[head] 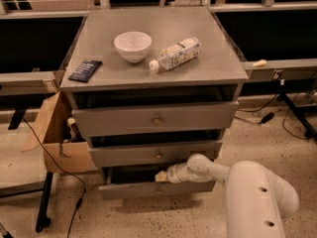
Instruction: Open bottom drawer
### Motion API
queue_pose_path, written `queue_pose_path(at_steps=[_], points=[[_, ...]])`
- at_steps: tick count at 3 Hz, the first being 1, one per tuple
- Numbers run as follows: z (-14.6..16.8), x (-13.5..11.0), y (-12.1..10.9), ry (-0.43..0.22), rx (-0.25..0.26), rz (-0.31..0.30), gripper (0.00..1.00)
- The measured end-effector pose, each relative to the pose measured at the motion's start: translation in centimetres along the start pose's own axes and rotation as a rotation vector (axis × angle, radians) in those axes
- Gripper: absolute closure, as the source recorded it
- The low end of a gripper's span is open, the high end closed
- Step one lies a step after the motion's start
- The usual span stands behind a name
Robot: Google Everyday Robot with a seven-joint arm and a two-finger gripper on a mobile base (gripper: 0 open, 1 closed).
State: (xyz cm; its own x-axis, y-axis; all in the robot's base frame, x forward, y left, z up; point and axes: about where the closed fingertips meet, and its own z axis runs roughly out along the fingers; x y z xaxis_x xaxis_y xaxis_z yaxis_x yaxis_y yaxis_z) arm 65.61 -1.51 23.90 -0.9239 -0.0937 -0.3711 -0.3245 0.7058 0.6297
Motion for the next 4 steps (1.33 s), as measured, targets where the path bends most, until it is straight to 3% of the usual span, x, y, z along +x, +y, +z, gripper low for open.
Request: queue_pose_path(at_steps=[1, 2, 3, 4], points=[[1.0, 5.1, 0.3, 0.166, 0.013, 0.033, 0.99], [0.3, 14.0, -2.7, 0.399, 0.093, 0.149, 1.0], [-0.7, 17.1, -3.6, 0.458, 0.121, 0.194, 1.0], [-3.2, 17.3, -2.7, 0.406, 0.127, 0.172, 0.82]])
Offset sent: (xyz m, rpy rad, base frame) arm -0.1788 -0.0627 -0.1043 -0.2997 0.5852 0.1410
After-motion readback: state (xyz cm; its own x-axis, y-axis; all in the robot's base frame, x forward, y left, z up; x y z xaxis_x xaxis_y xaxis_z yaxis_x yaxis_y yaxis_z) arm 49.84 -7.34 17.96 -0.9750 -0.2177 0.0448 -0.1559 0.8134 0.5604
